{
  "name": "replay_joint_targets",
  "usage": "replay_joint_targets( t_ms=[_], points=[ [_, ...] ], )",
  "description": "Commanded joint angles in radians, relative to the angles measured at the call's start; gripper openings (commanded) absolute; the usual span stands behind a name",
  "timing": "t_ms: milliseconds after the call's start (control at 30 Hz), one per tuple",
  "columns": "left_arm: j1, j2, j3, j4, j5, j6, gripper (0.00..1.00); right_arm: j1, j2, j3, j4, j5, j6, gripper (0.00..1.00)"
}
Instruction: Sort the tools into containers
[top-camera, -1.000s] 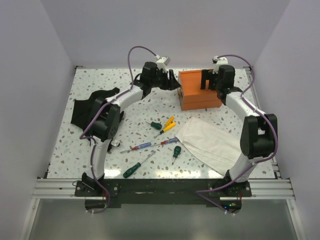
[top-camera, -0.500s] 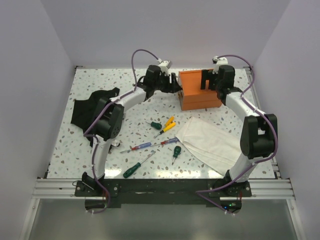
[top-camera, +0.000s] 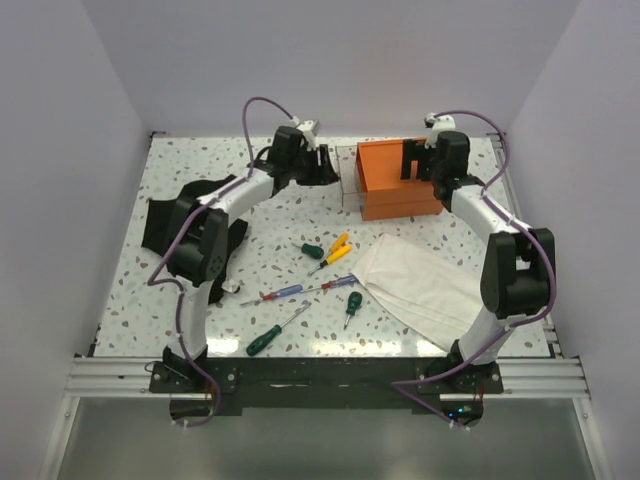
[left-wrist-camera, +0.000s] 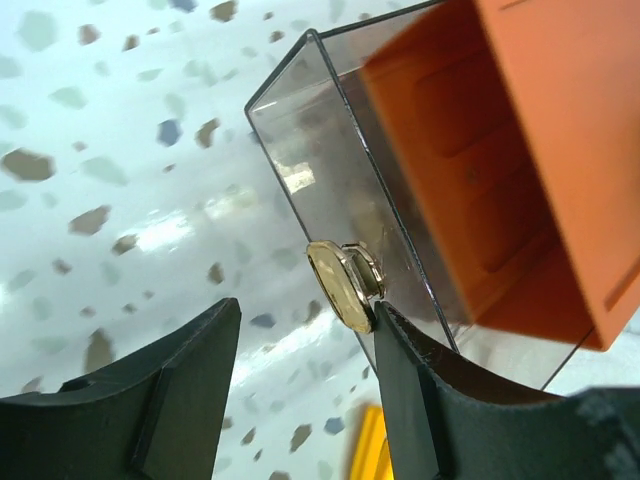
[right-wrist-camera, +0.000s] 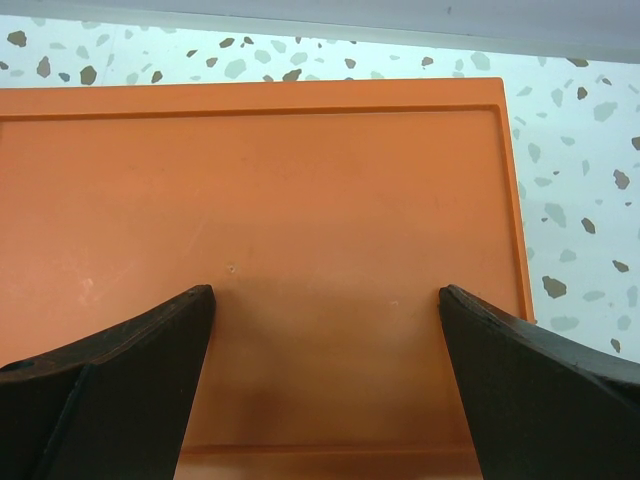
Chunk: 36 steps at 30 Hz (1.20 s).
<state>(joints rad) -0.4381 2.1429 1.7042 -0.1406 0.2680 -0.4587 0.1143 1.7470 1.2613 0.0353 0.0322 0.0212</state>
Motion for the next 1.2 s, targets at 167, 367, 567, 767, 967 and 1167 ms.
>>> replay_joint_targets(
  t_ms=[167, 367, 567, 767, 967, 1167],
  points=[
    [0.119, -0.167, -0.210, -0.093, -0.108, 0.101, 0.60, -0.001, 0.051, -0.071, -0.270, -0.009, 0.008, 0.98],
    [0.133, -0.228, -0.285, -0.062, -0.101, 0.135, 0.61, -0.001, 0.051, -0.076, -0.261, -0.011, 0.003, 0.98],
    [0.134, -0.265, -0.276, -0.031, 0.011, 0.209, 0.67, -0.001, 0.055, -0.073, -0.261, -0.017, 0.010, 0.98],
    [0.176, -0.484, -0.460, -0.060, 0.151, 0.484, 0.71, 0.001, 0.055, -0.082, -0.252, -0.015, 0.005, 0.98],
    [0.200, -0.678, -0.658, -0.321, 0.414, 1.131, 0.69, -0.001, 0.062, -0.088, -0.250, -0.021, 0.008, 0.98],
    [0.135, -0.666, -0.736, -0.519, 0.375, 1.471, 0.68, -0.001, 0.068, -0.080, -0.252, -0.025, 0.006, 0.98]
  ],
)
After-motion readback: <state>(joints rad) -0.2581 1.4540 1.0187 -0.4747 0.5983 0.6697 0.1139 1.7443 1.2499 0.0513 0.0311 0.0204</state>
